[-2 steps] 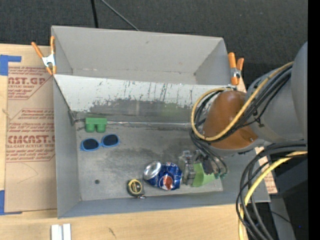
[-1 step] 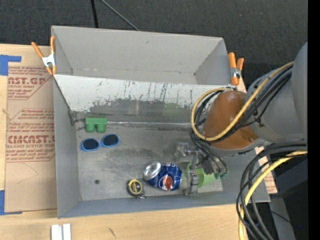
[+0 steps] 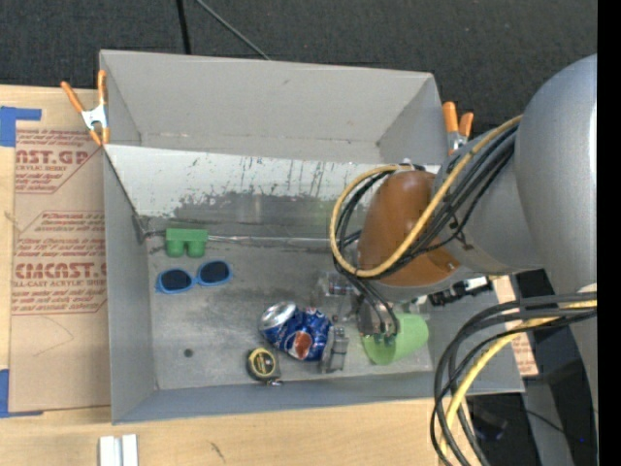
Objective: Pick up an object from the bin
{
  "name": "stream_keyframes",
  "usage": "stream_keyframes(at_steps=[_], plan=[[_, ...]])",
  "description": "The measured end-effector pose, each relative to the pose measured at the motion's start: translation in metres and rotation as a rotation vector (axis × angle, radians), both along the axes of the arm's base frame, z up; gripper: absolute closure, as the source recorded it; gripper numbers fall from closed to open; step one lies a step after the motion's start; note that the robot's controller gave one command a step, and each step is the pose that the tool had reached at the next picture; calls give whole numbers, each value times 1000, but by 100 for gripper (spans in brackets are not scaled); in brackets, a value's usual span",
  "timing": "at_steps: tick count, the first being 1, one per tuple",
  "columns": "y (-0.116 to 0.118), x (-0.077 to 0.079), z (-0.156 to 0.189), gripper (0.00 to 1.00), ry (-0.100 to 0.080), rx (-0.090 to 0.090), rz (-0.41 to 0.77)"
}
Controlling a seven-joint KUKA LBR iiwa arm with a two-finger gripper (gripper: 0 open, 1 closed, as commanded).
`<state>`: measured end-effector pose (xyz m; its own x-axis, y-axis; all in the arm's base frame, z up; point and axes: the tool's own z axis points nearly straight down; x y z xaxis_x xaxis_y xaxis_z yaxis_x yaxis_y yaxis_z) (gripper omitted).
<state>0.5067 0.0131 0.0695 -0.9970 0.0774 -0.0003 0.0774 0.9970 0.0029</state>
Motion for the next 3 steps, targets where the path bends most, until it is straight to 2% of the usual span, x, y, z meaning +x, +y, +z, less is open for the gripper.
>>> stream_keyframes(at_steps=[1,2,3], plan=[[24,-12,2,0,2,-1,-72],[23,-11,2,100,2,-3,-72],[-3,-5,131,100,-8,-2,-99]])
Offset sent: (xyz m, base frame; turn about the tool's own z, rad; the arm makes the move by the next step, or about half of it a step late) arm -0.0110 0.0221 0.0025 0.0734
